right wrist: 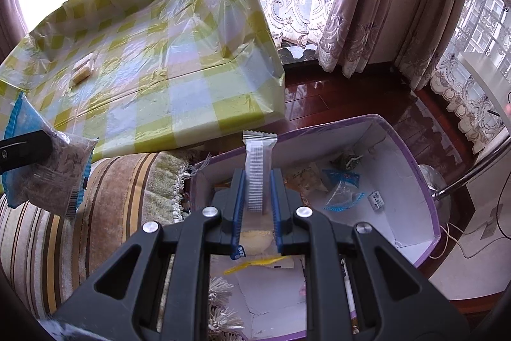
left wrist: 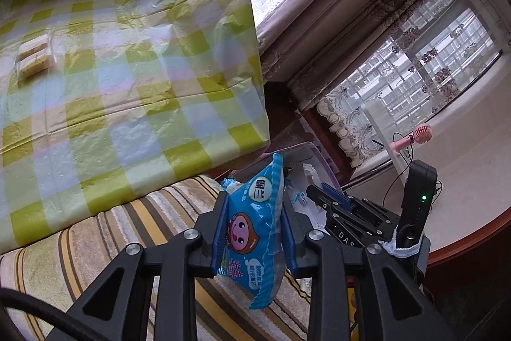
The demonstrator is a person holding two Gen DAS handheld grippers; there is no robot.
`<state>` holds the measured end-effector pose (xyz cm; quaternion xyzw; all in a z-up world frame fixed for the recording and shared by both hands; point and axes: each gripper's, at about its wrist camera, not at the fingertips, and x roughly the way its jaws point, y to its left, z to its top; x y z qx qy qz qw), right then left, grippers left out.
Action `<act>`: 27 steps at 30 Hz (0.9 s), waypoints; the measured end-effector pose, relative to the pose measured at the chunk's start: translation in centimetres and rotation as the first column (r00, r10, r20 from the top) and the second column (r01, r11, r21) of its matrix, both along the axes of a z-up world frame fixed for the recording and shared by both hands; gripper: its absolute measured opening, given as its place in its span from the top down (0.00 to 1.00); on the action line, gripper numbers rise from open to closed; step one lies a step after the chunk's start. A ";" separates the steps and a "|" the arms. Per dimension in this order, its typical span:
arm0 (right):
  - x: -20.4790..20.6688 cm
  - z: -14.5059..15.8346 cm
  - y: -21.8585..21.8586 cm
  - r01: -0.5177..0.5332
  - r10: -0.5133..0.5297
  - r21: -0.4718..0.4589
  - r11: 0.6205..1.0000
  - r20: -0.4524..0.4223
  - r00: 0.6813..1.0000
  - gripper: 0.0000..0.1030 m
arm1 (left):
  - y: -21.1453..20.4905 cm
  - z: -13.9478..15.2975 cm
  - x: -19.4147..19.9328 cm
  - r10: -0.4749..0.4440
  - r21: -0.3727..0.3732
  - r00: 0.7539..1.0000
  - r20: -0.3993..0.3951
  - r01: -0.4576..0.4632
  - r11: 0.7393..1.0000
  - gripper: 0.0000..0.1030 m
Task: Organize snacks
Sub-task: 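Lower both held items into the white box and open both tools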
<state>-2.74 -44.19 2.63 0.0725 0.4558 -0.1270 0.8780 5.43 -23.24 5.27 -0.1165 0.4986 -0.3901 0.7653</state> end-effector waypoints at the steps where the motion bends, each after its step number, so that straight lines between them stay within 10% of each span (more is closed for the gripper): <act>1: -0.1 0.0 -0.2 0.006 -0.006 -0.002 1.000 -0.002 1.000 0.82 | -0.2 0.1 -0.2 -0.010 -0.002 1.000 0.001 0.010 1.000 0.70; 27: -2.3 -2.9 -7.2 0.216 -0.219 -0.043 0.975 -0.078 0.973 0.82 | -12.9 -2.5 -1.1 -0.275 0.093 0.961 -0.015 0.275 0.957 0.70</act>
